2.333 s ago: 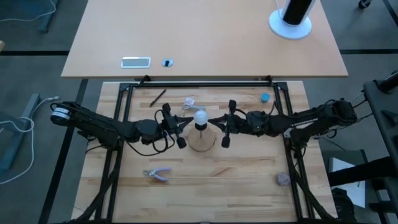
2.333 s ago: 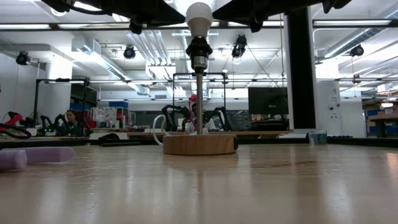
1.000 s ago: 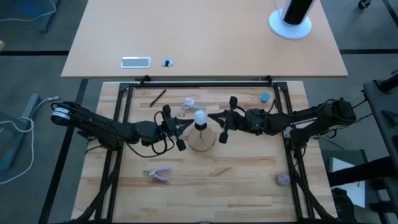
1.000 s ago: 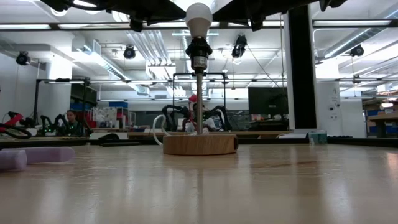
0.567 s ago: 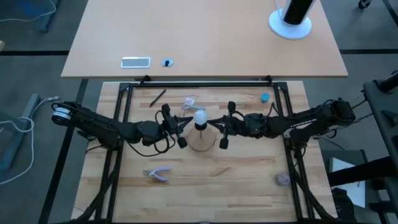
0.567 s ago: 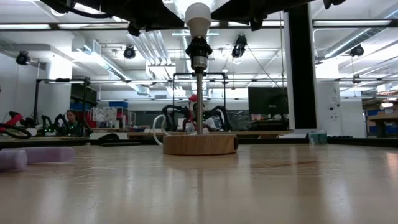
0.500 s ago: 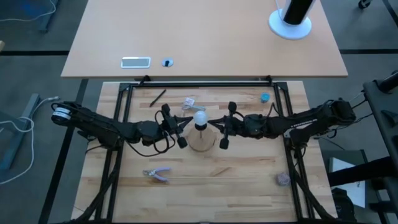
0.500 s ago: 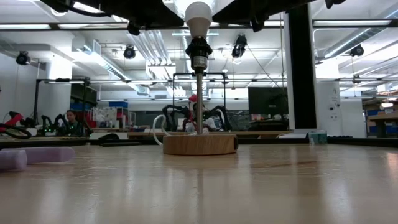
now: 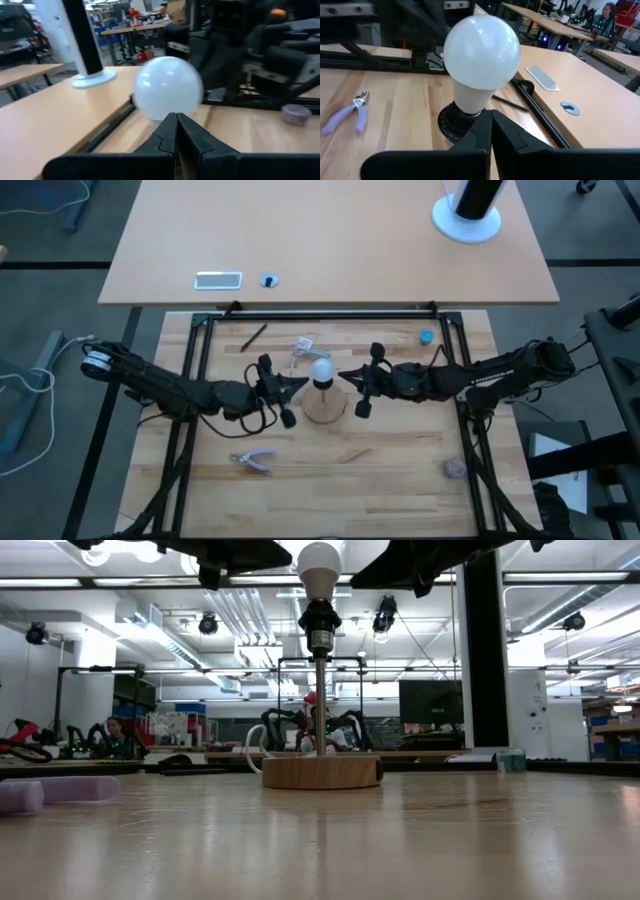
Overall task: Screw lightbulb
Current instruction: Insert the lightbulb into the lamp
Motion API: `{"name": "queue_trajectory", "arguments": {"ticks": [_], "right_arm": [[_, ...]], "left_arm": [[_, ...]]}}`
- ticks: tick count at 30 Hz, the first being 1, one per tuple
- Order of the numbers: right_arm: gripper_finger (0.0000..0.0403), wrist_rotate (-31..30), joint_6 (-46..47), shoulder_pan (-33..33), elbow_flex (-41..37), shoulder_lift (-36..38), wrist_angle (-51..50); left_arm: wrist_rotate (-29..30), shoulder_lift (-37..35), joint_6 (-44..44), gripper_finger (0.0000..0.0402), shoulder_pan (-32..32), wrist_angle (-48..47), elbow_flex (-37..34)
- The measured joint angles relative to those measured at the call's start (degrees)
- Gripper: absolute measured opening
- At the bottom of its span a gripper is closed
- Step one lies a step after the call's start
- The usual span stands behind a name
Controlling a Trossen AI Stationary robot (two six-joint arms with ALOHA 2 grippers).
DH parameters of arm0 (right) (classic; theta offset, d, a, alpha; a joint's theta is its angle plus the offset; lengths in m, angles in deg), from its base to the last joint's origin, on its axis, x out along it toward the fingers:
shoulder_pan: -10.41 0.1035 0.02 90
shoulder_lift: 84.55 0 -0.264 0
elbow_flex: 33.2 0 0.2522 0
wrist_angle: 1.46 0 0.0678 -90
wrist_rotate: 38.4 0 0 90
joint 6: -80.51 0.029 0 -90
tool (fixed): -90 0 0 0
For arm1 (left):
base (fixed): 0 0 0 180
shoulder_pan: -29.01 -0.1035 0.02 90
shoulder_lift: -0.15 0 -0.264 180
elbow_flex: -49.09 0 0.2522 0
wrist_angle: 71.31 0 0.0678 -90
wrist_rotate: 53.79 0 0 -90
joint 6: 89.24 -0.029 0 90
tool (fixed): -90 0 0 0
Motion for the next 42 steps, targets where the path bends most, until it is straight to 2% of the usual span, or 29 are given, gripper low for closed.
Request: {"name": "queue_trajectory", "arguments": {"ticks": [5, 18, 30, 35, 42], "right_arm": [[0.0, 0.0, -0.8, 0.0, 0.0, 0.0, 0.3], [0.0, -2.0, -1.9, -0.9, 0.0, 0.0, 3.3], [0.0, -2.0, -4.1, -1.0, 0.0, 0.0, 6.8], [0.0, 4.0, -2.8, -2.0, 0.0, -0.5, 9.2], [0.0, 4.8, 0.5, -1.7, 0.0, -1.6, 9.8]], "left_arm": [[0.0, 0.0, 0.2, 0.0, 2.0, 0.0, 0.0], [-0.3, 0.6, 3.2, 0.0, 2.0, 0.6, 0.0], [0.0, 0.7, -1.7, 0.0, -0.2, 4.0, 0.0], [0.0, 1.6, -1.5, 0.0, -2.1, 4.0, 0.0], [0.7, 2.0, -1.4, 0.0, -3.2, 4.1, 0.0]]}}
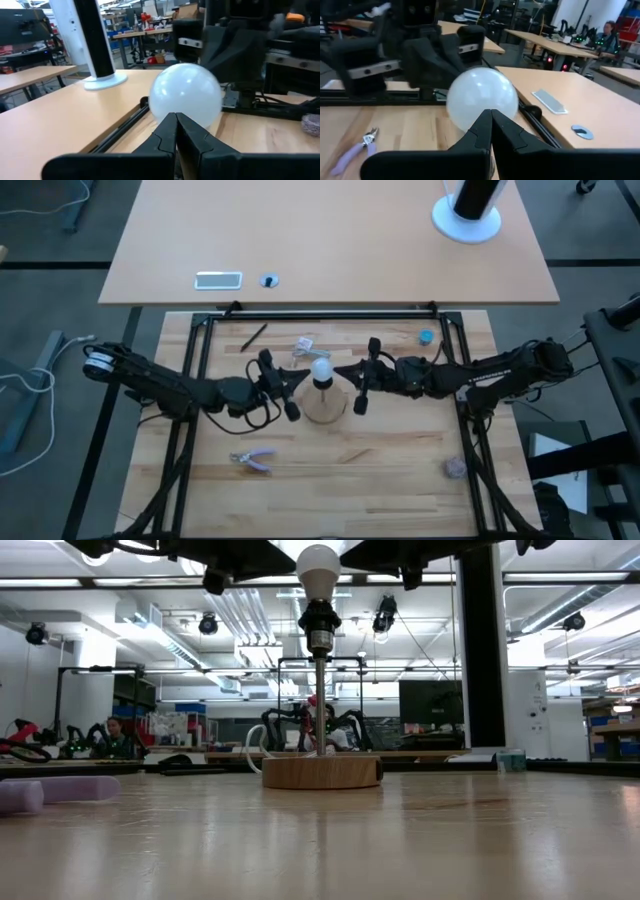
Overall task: Screw lightbulb
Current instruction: Insert the lightbulb into the lamp
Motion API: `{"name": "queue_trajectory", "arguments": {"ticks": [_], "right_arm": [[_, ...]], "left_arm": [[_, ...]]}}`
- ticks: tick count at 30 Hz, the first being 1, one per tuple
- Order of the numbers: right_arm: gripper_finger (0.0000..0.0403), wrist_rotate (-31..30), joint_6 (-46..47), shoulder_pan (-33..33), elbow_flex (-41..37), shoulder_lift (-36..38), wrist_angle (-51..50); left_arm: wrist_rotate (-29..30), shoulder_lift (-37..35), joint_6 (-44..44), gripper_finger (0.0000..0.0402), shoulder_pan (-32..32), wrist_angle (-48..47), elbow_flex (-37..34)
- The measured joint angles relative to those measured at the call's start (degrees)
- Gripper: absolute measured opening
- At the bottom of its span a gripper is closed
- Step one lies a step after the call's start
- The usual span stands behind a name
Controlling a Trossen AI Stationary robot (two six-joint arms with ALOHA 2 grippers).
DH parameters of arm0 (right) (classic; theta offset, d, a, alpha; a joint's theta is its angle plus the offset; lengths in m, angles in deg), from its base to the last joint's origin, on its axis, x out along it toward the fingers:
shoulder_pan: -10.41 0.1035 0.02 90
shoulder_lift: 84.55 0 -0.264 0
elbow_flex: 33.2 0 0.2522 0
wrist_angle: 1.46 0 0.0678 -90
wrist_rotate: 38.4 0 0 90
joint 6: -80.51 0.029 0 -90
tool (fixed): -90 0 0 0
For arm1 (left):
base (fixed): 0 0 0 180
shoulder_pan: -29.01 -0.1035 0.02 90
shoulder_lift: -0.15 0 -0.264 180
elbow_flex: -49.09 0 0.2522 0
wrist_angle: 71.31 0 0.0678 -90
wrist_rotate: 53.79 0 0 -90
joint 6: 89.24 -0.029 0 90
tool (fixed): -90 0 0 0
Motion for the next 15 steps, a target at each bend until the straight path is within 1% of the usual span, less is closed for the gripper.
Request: {"name": "queue_trajectory", "arguments": {"ticks": [5, 9, 15], "right_arm": [[0.0, 0.8, 0.4, 1.1, 0.0, 0.0, -0.2], [0.0, 0.3, 0.5, 1.8, 0.0, 0.0, -0.7], [0.0, -4.3, 3.3, 1.8, 0.0, 2.2, -6.2]], "left_arm": [[-0.4, 0.0, 0.0, 0.0, -0.9, 0.0, 0.0], [-0.7, 0.0, 0.0, 0.0, -1.1, -0.3, 0.0], [-0.9, -0.2, 0.1, 0.0, 0.0, -0.4, 0.0]]}}
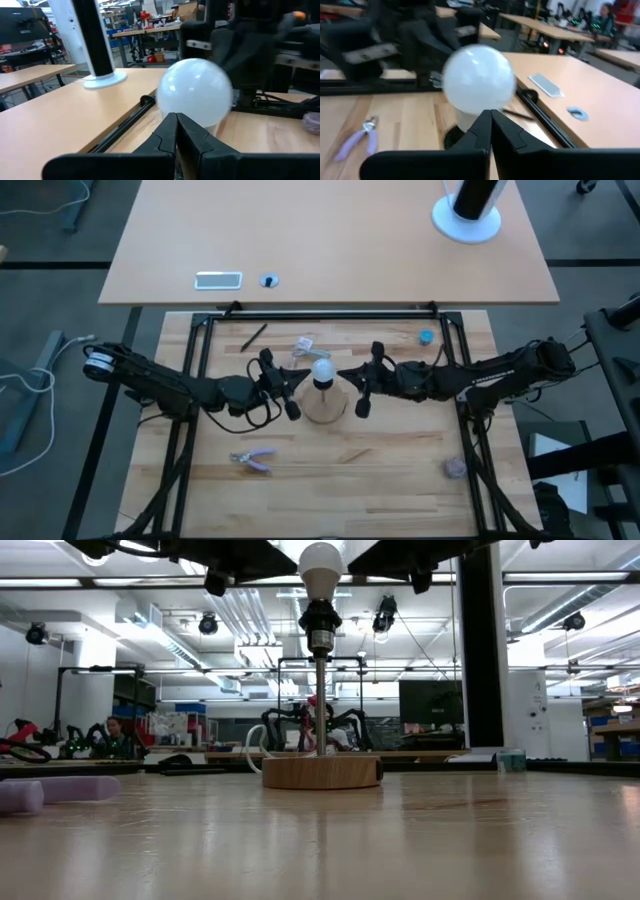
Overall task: Screw lightbulb
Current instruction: Insert the lightbulb into the lamp
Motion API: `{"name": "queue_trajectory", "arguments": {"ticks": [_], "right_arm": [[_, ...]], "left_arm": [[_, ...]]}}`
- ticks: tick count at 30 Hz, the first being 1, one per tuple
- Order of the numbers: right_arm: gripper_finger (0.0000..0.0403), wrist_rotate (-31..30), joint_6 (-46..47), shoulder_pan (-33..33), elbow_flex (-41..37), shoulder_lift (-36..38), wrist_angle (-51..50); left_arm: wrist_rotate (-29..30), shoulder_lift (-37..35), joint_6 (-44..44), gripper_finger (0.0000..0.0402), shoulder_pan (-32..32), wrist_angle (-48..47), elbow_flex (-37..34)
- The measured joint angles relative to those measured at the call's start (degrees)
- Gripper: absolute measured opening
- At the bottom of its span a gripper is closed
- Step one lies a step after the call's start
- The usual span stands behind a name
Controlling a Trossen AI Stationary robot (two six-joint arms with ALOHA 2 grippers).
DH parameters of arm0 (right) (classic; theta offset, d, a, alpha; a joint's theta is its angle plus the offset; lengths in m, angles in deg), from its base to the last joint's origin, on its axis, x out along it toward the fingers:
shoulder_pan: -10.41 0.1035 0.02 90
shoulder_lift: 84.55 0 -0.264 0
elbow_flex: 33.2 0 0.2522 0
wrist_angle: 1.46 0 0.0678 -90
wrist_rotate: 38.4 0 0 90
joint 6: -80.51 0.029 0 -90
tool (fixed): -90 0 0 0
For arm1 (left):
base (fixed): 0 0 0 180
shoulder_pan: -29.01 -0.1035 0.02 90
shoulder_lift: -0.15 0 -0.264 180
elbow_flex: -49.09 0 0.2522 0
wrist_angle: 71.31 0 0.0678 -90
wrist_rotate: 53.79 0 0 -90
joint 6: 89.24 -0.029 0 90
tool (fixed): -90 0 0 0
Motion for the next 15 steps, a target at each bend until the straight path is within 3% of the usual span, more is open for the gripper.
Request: {"name": "queue_trajectory", "arguments": {"ticks": [10, 15], "right_arm": [[0.0, 0.3, -0.8, -1.9, 0.0, -0.2, 1.0], [0.0, 3.7, -0.6, -1.7, 0.0, -0.5, 2.4]], "left_arm": [[-3.3, -0.1, 1.5, 0.0, 0.7, 0.5, 0.0], [-3.3, -0.1, 1.4, 0.0, -0.8, 0.6, 0.0]]}}
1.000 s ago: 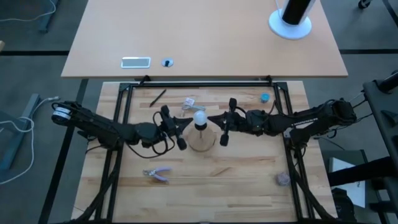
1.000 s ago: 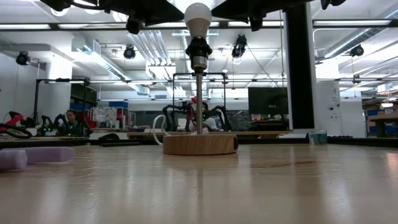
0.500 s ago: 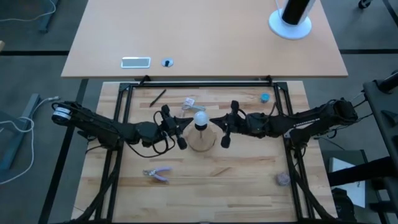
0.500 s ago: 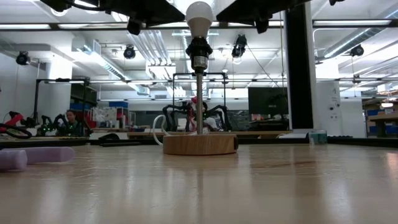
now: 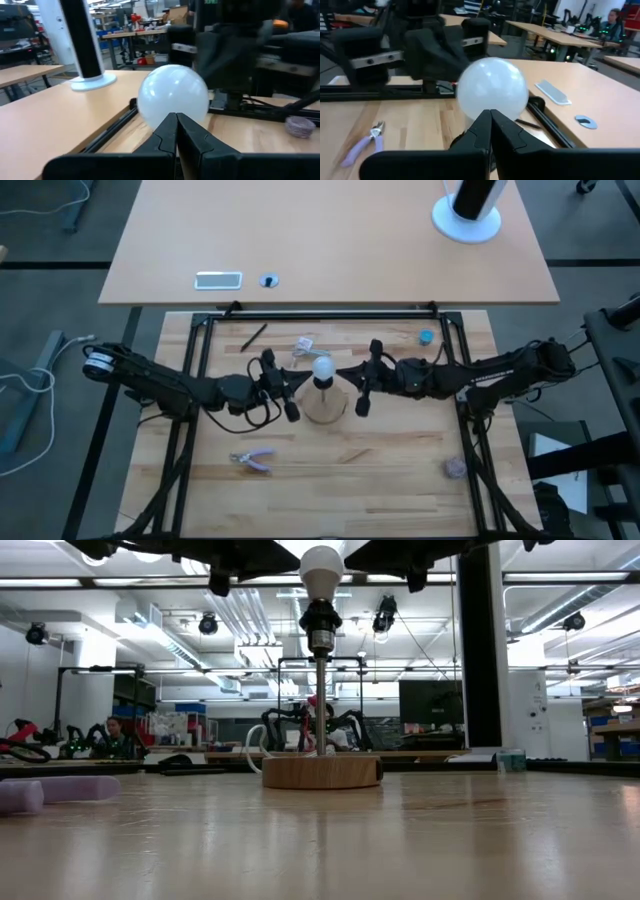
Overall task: Screw lightbulb
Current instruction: Insert the lightbulb into the lamp
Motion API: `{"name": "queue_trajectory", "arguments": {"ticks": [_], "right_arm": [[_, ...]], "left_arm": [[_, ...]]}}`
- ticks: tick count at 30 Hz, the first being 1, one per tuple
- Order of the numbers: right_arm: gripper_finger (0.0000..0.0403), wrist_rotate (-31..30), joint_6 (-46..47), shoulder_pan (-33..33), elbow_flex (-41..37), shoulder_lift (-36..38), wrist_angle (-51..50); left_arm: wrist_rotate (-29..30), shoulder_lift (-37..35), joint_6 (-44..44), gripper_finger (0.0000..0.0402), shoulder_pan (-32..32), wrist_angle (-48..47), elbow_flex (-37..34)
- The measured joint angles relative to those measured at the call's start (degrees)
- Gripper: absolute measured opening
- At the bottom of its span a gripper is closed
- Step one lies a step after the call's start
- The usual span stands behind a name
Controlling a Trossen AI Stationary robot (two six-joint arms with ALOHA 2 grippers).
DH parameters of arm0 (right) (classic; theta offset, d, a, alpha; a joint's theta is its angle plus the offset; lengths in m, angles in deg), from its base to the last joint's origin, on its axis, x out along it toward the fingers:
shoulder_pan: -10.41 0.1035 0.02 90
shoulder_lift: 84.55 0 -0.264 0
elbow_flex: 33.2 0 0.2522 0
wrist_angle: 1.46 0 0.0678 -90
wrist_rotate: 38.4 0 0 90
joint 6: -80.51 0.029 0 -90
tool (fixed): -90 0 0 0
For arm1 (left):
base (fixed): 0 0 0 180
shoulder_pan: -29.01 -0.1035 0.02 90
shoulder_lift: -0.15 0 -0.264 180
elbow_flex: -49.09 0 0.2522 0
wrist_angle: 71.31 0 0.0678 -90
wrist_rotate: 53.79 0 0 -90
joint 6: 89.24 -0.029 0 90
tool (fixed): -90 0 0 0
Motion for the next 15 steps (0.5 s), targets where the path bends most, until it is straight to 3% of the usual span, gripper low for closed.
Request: {"name": "queue_trajectory", "arguments": {"ticks": [9, 15], "right_arm": [[0.0, 2.5, 0.6, 0.4, 0.0, -0.3, -1.5], [0.0, -0.3, 2.1, 0.4, 0.0, 0.2, -6.5]], "left_arm": [[0.9, 0.0, -0.1, 0.0, -1.2, -0.6, 0.0], [4.8, -1.3, 1.7, 0.0, -0.3, -4.7, 0.0]]}}
